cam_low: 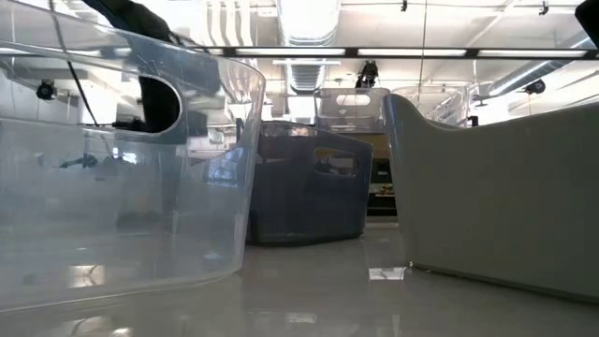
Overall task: Stack baskets on shelf by color
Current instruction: Put the top gray bin on the shelf
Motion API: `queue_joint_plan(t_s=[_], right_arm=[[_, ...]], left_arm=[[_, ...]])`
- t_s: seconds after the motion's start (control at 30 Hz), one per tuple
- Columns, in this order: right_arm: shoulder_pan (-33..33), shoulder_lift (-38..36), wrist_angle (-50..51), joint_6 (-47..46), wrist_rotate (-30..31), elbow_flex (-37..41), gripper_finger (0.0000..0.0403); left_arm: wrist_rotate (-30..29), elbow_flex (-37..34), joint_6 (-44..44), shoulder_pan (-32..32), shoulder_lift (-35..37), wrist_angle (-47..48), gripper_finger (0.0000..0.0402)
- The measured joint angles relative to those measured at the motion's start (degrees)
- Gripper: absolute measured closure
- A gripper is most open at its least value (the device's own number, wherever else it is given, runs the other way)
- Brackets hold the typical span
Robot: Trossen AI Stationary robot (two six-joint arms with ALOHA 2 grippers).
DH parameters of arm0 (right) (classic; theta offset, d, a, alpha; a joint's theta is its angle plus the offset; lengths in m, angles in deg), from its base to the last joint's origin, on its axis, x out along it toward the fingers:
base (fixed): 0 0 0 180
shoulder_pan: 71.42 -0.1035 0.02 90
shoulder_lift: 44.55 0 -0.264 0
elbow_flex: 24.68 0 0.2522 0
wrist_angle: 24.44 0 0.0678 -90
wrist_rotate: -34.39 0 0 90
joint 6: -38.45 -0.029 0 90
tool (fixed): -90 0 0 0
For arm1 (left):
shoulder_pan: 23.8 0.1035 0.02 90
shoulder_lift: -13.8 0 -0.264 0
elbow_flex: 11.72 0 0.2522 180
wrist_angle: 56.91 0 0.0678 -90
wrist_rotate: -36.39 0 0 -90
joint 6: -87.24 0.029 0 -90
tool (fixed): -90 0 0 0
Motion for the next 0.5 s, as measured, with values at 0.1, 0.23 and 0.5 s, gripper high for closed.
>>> queue_joint_plan(t_s=[0.1,0.23,0.5], right_arm=[[0.00,0.00,0.01,-0.02,0.00,0.00,0.0349],[0.00,0.00,0.00,0.00,0.02,0.00,0.0349],[0.00,0.00,0.00,0.22,0.06,0.00,0.0349]], left_arm=[[-2.84,2.85,0.39,-0.13,5.57,4.13,0.0401],[-3.57,5.66,2.93,-0.12,13.25,5.49,0.0401],[1.04,10.49,14.52,-7.66,21.90,4.81,0.0401]])
